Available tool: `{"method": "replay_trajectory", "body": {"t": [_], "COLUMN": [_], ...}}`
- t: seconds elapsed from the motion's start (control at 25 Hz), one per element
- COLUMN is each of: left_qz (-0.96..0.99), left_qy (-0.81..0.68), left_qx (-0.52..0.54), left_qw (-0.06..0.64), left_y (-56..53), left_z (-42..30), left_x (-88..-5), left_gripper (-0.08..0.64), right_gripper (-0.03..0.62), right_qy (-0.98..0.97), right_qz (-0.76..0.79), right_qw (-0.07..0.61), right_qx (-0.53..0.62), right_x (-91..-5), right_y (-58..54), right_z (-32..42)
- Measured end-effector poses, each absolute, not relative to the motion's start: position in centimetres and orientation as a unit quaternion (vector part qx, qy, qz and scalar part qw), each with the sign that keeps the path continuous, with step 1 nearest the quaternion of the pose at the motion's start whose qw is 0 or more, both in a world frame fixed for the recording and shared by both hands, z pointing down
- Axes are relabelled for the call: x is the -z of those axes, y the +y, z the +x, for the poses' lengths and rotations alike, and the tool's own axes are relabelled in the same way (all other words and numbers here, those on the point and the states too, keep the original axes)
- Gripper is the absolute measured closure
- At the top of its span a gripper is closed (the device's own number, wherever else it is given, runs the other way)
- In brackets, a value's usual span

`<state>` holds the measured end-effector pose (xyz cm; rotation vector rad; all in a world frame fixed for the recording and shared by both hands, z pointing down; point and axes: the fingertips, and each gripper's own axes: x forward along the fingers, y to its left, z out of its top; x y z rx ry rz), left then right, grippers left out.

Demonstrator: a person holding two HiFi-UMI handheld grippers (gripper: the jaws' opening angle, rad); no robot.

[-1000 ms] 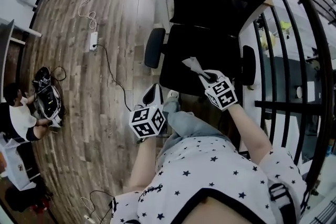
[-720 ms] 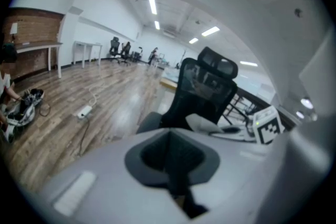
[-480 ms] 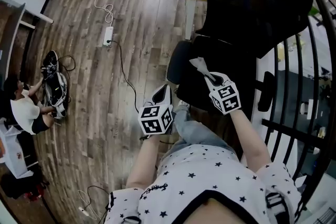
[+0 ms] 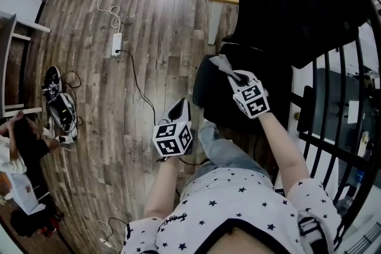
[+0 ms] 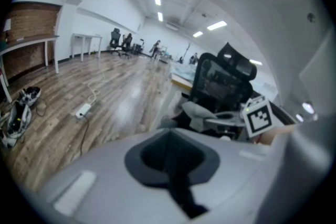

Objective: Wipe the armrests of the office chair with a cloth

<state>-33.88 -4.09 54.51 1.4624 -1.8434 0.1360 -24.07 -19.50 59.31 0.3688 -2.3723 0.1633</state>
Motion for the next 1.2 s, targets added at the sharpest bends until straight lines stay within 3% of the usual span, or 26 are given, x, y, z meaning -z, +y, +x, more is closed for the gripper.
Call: {"method": "replay_trajectory", "body": {"t": [0.56, 1.2], "left_qz": [0.584, 0.569], "left_qy": [-0.698, -0.698], "left_qx": [-0.075, -0.081], "left_qw": [0.407, 0.427], "left_y": [-7.7, -6.5], "left_z": [-35.0, -36.0], "left_x": [-57.7, -59.9], "left_gripper": [0.554, 0.555], "right_gripper": [0.558, 0.558], "right_qy": [-0.898, -0.867], "right_qz": [0.144, 0.118], "right_qw": [0.411, 0.481], "right_qx": [-0.062, -0.046], "right_x": [-64.9, -70.3], "right_y": [-24.9, -23.7], "right_z": [-28.6, -30.8]}}
